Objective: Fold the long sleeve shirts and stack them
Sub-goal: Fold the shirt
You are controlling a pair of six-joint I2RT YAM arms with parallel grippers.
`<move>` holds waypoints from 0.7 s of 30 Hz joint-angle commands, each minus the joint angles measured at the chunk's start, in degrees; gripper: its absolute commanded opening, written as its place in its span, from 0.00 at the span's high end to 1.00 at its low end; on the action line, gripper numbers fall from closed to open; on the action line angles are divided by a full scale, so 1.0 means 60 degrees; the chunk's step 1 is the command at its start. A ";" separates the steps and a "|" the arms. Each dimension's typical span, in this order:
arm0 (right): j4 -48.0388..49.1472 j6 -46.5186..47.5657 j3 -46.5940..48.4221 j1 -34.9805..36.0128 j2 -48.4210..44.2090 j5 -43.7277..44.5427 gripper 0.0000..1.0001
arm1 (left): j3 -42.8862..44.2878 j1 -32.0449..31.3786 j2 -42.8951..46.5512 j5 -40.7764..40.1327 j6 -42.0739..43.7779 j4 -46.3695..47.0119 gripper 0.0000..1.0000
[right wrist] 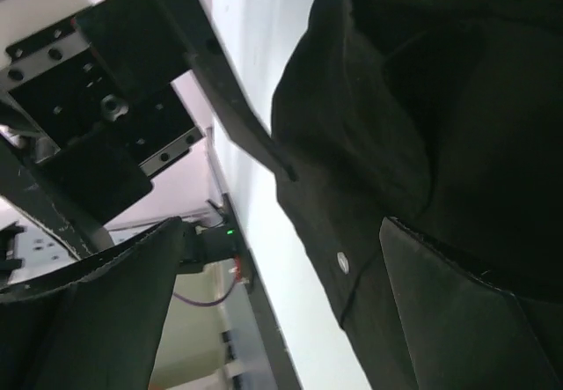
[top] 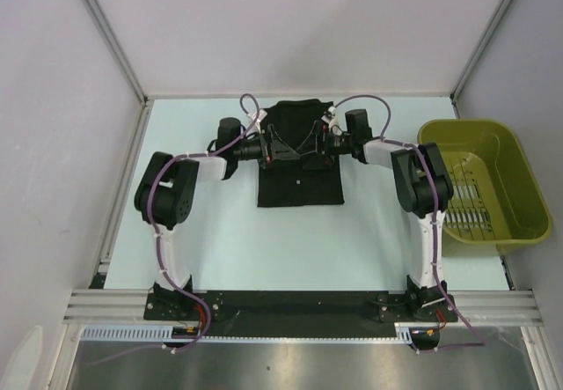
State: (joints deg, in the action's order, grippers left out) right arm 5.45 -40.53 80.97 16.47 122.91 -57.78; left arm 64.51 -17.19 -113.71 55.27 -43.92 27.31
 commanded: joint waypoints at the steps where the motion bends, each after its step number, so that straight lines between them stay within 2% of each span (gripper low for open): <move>1: 0.2369 -0.1723 0.0626 -0.0005 0.0563 -0.0727 0.00 | 0.0775 0.0082 -0.0965 -0.0069 -0.2171 0.2304 0.01; 7: 0.2328 -0.1638 0.1563 -0.0327 0.1910 -0.0683 0.00 | 0.1683 0.0097 -0.2229 -0.0729 -0.2260 0.2070 0.01; 13: 0.1524 -0.0672 0.1813 -0.0650 0.2424 -0.0653 0.00 | 0.1701 0.0550 -0.2962 -0.1037 -0.2026 0.1733 0.01; 16: 0.0967 -0.0057 0.1857 -0.0869 0.2338 -0.0595 0.00 | 0.1452 0.0872 -0.2699 -0.1067 -0.1530 0.1397 0.00; 18: 0.0922 -0.0186 0.1915 -0.0986 0.2060 -0.0740 0.00 | 0.1348 0.1107 -0.2130 -0.0513 -0.1192 0.1497 0.00; 19: 0.0951 -0.0347 0.1944 -0.1031 0.1435 -0.0944 0.00 | 0.1232 0.1122 -0.1765 -0.0234 -0.0596 0.1556 0.00; 21: 0.0647 -0.0451 0.1843 -0.1016 0.0613 -0.1049 0.00 | 0.1129 0.1122 -0.0510 0.0395 0.0430 0.0581 0.01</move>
State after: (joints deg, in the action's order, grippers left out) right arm 12.49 -44.49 90.78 11.84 135.94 -62.92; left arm 72.66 -11.99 -129.16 52.21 -52.64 35.92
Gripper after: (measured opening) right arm 0.994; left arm 0.994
